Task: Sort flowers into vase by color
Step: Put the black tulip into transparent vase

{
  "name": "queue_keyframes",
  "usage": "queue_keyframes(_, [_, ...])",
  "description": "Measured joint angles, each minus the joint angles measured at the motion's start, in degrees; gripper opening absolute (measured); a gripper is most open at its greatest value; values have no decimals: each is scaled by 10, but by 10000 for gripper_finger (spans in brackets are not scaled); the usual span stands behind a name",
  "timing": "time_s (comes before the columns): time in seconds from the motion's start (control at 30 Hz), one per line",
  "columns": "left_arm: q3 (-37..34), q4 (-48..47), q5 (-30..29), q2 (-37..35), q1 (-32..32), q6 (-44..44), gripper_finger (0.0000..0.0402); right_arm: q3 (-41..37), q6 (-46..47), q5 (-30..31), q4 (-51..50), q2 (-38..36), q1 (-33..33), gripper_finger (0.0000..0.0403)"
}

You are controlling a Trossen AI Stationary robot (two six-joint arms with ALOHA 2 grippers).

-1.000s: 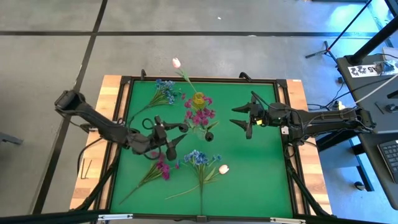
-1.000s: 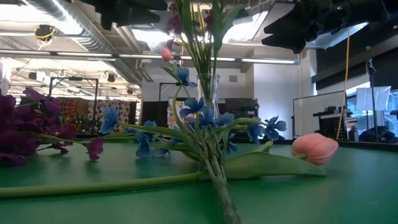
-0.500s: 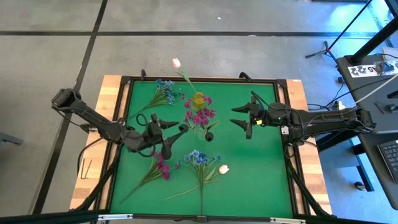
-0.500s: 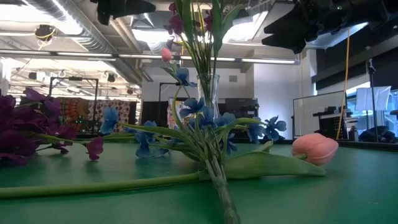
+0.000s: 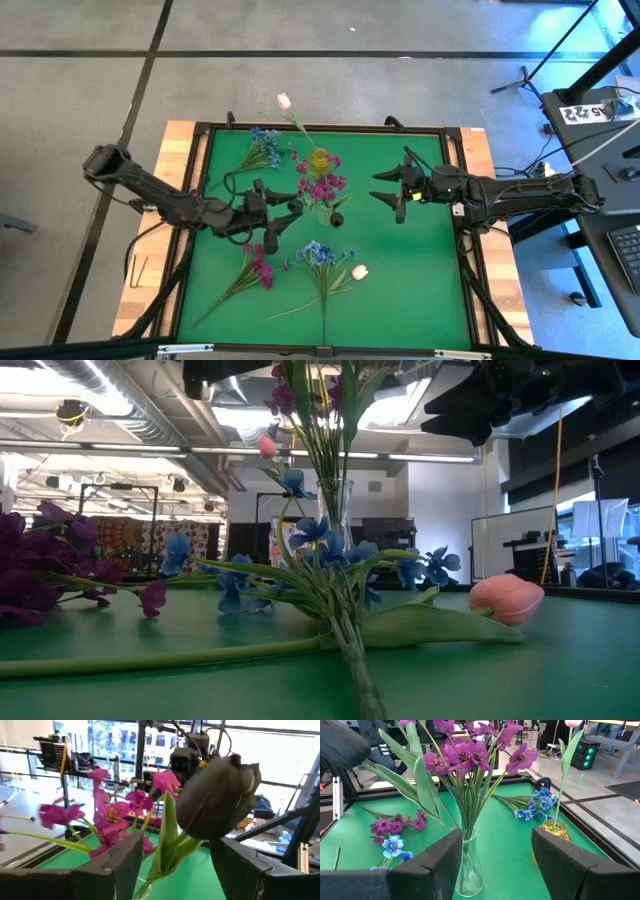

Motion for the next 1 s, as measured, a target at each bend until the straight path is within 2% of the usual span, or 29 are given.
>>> queue_keyframes(0.23, [0, 20, 14, 21, 21, 0, 222, 0, 0, 0, -1, 0, 0, 239])
queue_keyframes(0.4, [0, 20, 14, 32, 33, 0, 197, 0, 0, 0, -1, 0, 0, 239])
queue_keyframes(0.6, [0, 26, 14, 33, 38, -3, 141, 0, 0, 0, -2, 0, 0, 239])
queue_keyframes(0.93, [0, 28, 13, 33, 38, -4, 14, 0, 0, 0, -1, 0, 0, 239])
queue_keyframes(1.0, [0, 28, 14, 33, 40, -4, 7, 0, 0, 0, -1, 0, 0, 239])
